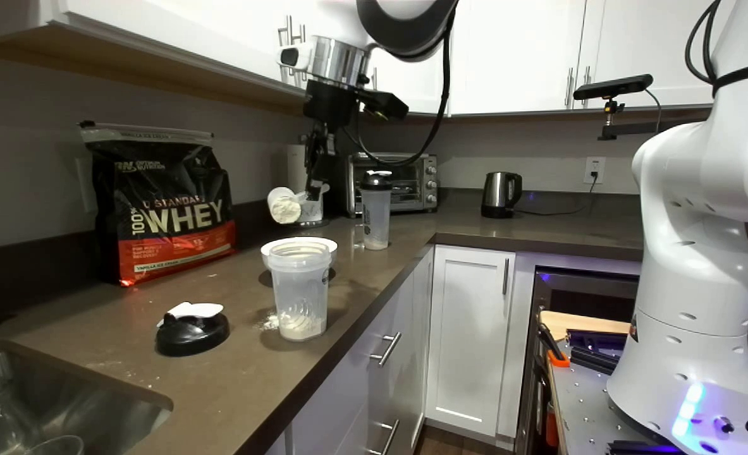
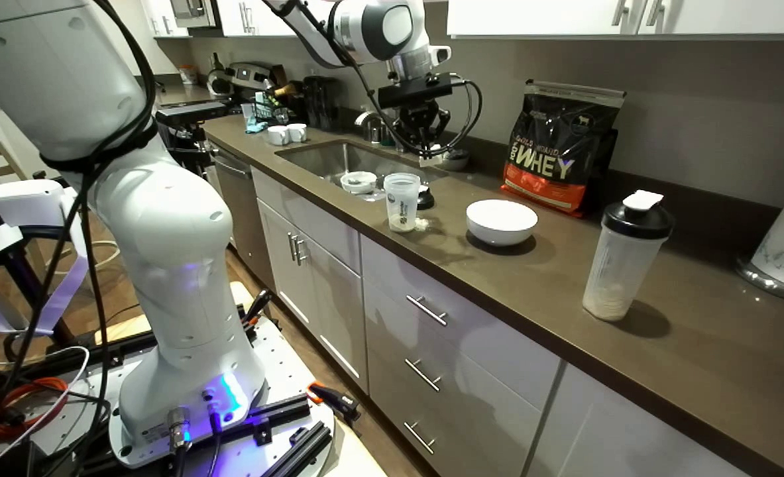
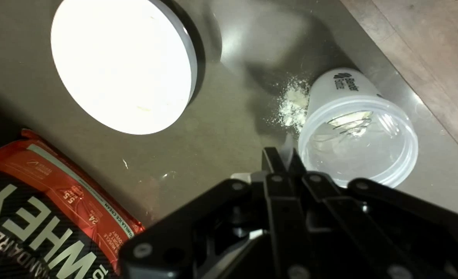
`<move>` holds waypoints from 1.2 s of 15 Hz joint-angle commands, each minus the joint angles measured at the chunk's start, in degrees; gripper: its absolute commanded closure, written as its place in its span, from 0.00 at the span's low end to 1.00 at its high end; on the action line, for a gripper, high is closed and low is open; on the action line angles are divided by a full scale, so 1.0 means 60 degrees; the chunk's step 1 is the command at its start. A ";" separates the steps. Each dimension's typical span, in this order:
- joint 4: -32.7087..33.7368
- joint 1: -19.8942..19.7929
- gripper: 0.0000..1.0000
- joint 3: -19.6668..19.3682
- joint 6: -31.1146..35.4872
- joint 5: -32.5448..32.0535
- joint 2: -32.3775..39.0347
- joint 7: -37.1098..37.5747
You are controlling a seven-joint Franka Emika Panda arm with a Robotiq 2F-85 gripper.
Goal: Put one scoop of powder from the white bowl into the clear bottle on the left
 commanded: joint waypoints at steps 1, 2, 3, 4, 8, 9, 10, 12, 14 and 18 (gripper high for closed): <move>-0.0225 0.0115 0.99 -0.0018 -0.0225 0.0280 -0.0337 -0.0339; -0.0258 0.0135 0.99 -0.0019 -0.0233 0.0284 -0.0358 -0.0340; -0.0305 0.0144 0.99 -0.0016 -0.0205 0.0260 -0.0373 -0.0316; -0.0351 0.0148 0.99 -0.0011 -0.0169 0.0223 -0.0386 -0.0287; -0.0474 0.0170 0.99 -0.0013 -0.0182 0.0197 -0.0441 -0.0283; -0.0502 0.0170 0.99 -0.0013 -0.0170 0.0187 -0.0450 -0.0279; -0.0522 0.0172 0.99 -0.0015 -0.0173 0.0181 -0.0456 -0.0280; -0.0571 0.0163 0.99 -0.0001 -0.0115 0.0134 -0.0475 -0.0236; -0.0649 0.0141 0.99 0.0036 0.0035 0.0029 -0.0509 -0.0146; -0.0723 0.0120 0.99 0.0103 0.0180 -0.0096 -0.0574 -0.0038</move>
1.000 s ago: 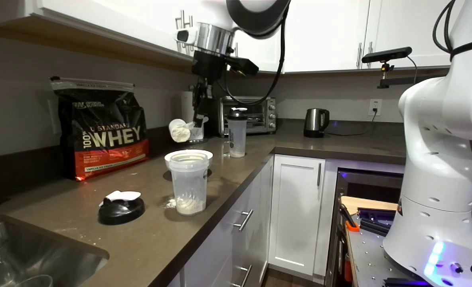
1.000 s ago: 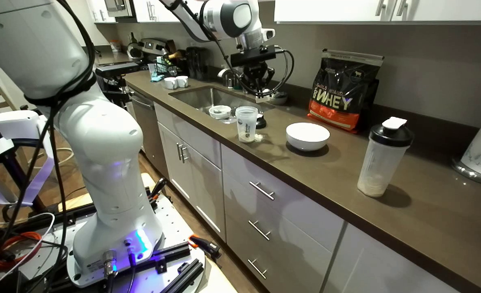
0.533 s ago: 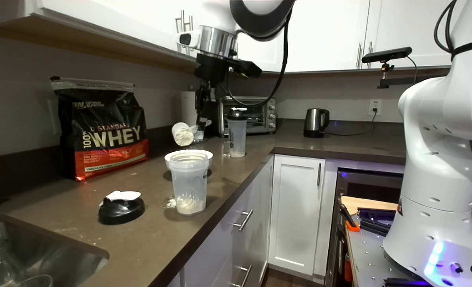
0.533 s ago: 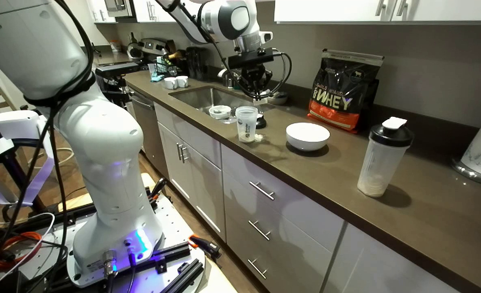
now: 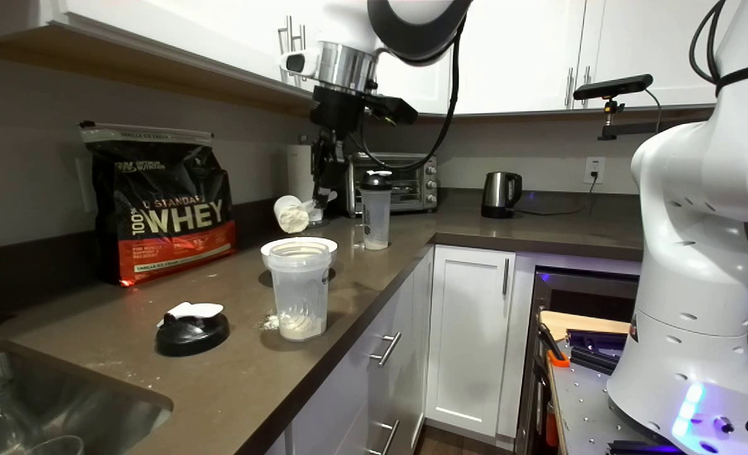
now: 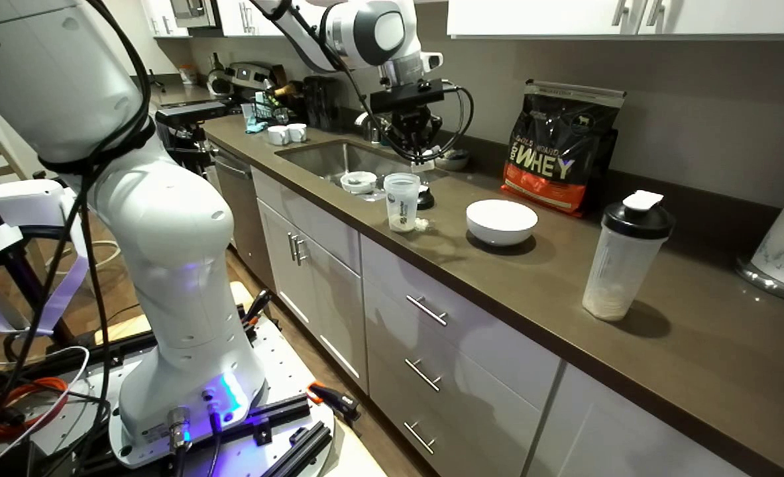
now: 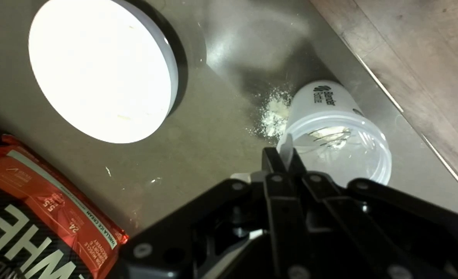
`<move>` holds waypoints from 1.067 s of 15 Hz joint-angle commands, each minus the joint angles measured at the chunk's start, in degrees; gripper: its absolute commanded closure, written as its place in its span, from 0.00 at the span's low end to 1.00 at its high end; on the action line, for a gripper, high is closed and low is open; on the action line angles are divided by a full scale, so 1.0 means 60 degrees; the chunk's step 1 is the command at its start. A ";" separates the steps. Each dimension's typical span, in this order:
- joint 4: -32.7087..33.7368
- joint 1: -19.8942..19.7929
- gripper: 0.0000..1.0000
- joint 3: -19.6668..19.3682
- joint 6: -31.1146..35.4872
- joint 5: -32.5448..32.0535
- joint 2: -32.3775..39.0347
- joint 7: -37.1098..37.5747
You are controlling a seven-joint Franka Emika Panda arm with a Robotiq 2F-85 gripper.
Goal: Put one scoop of powder from the white bowl into the clear bottle on the left
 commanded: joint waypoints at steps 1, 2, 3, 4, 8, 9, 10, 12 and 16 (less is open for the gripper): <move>-0.0272 0.0005 0.99 0.0069 0.0169 -0.0081 -0.0331 -0.0054; -0.0302 0.0006 0.99 0.0084 0.0204 -0.0099 -0.0361 -0.0048; -0.0337 -0.0002 0.99 0.0104 0.0253 -0.0139 -0.0403 -0.0024; -0.0389 -0.0009 0.99 0.0127 0.0314 -0.0185 -0.0457 0.0010; -0.0711 0.0037 0.99 0.0160 0.0455 -0.0193 -0.0776 0.0023; -0.0793 0.0060 0.99 0.0163 0.0462 -0.0181 -0.0864 0.0009; -0.0900 0.0081 0.99 0.0187 0.0469 -0.0190 -0.0971 0.0039; -0.1037 0.0123 0.99 0.0233 0.0458 -0.0202 -0.1090 0.0079; -0.1112 0.0207 0.99 0.0342 0.0543 -0.0280 -0.1083 0.0194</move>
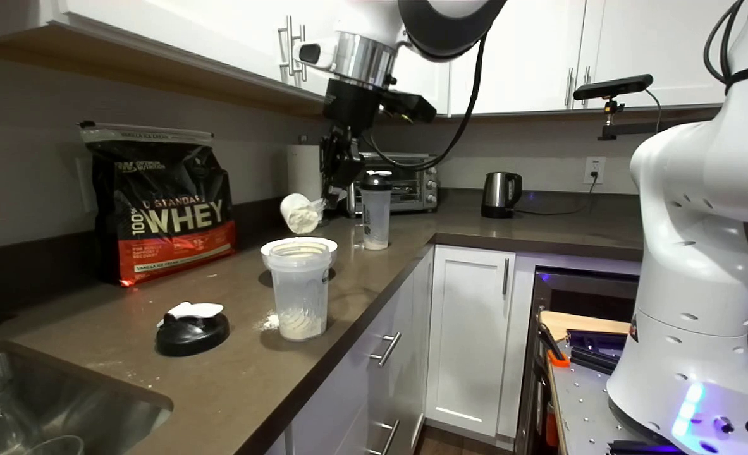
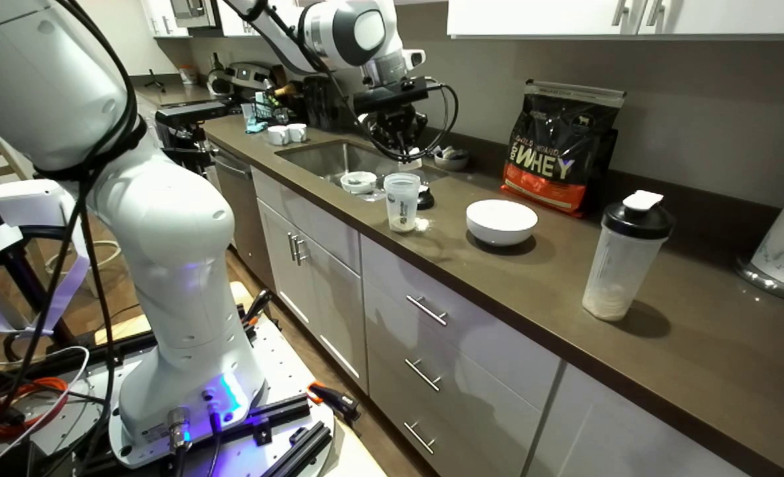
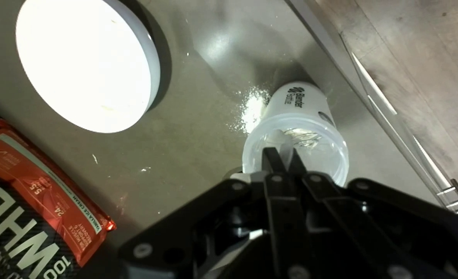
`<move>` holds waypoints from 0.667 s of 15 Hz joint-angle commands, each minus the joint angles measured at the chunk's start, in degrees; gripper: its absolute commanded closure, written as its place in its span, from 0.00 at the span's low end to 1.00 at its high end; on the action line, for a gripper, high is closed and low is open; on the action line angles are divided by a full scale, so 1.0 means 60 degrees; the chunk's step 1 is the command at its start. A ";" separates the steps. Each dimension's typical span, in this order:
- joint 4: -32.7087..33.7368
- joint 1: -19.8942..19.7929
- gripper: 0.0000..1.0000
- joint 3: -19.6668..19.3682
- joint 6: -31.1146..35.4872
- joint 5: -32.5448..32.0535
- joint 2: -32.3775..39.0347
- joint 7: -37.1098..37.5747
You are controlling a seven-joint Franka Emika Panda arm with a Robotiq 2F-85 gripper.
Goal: Put one scoop of powder from the white bowl into the clear bottle on the left
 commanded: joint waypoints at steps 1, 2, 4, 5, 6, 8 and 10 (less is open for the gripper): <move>-0.0233 0.0079 0.99 0.0098 0.0349 -0.0253 -0.0156 0.0204; -0.0188 0.0080 0.99 0.0110 0.0396 -0.0269 -0.0080 0.0194; -0.0145 0.0063 0.99 0.0124 0.0539 -0.0326 0.0013 0.0195; -0.0067 0.0037 0.99 0.0107 0.0599 -0.0357 0.0110 0.0173; -0.0007 0.0021 0.99 0.0077 0.0640 -0.0371 0.0190 0.0136; 0.0076 -0.0012 0.99 0.0026 0.0756 -0.0411 0.0329 0.0094; 0.0123 -0.0050 0.99 -0.0022 0.0933 -0.0484 0.0454 0.0082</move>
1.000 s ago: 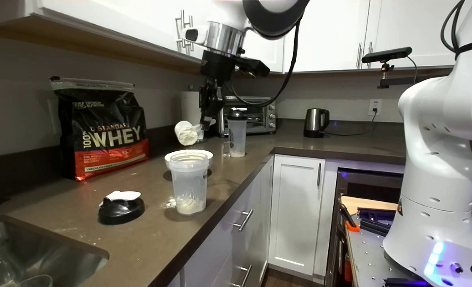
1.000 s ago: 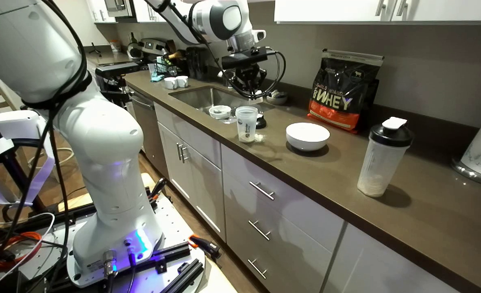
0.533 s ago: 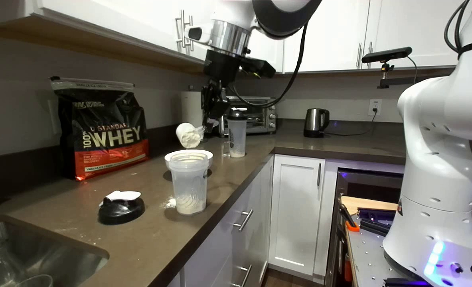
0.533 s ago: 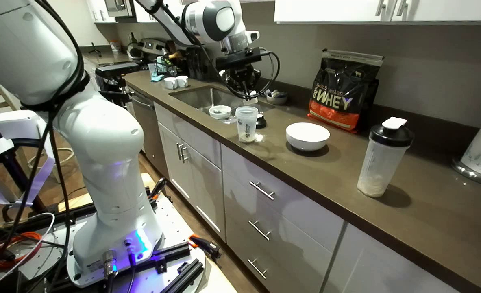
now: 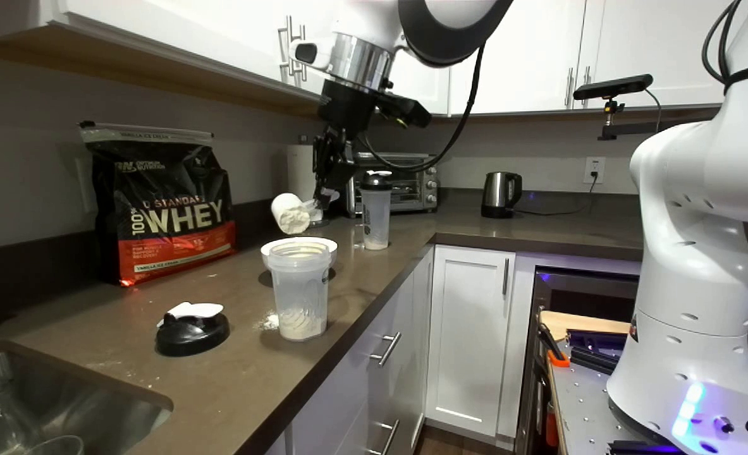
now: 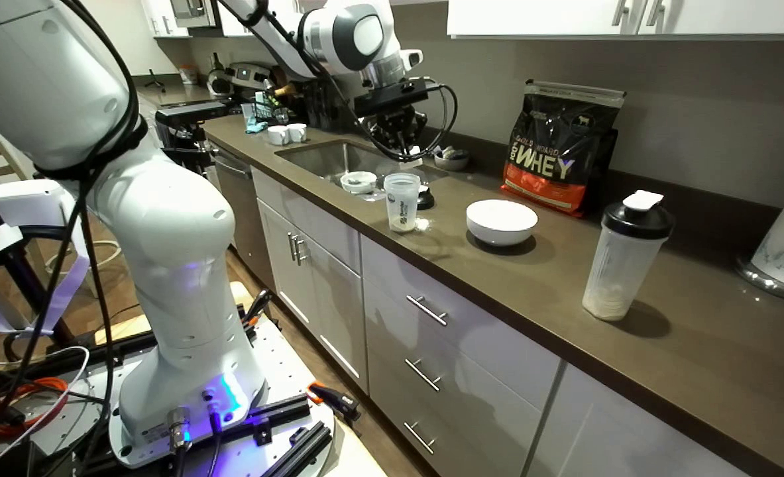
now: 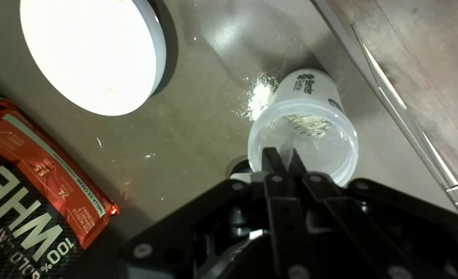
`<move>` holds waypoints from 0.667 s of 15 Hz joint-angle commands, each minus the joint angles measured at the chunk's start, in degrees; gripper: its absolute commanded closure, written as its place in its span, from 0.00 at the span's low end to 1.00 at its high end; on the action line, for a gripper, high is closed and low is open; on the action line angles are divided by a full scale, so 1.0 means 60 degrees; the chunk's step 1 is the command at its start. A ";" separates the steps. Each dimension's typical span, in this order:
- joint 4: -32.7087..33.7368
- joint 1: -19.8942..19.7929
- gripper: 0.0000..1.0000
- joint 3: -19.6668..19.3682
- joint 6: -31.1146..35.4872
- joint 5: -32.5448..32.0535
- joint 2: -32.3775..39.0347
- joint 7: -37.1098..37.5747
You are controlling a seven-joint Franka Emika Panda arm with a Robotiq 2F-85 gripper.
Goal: Put one scoop of powder from the white bowl into the clear bottle on the left
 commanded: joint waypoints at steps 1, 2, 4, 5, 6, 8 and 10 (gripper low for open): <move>0.0241 -0.0110 0.99 -0.0091 0.0382 -0.0350 0.0399 0.0053; 0.0270 -0.0121 0.99 -0.0121 0.0426 -0.0359 0.0467 0.0028; 0.0304 -0.0161 0.99 -0.0147 0.0566 -0.0445 0.0555 0.0042; 0.0306 -0.0169 0.99 -0.0158 0.0641 -0.0486 0.0582 0.0051; 0.0303 -0.0171 0.99 -0.0174 0.0683 -0.0501 0.0586 0.0039; 0.0270 -0.0146 0.99 -0.0190 0.0685 -0.0474 0.0532 0.0011; 0.0223 -0.0144 0.99 -0.0194 0.0722 -0.0472 0.0457 0.0015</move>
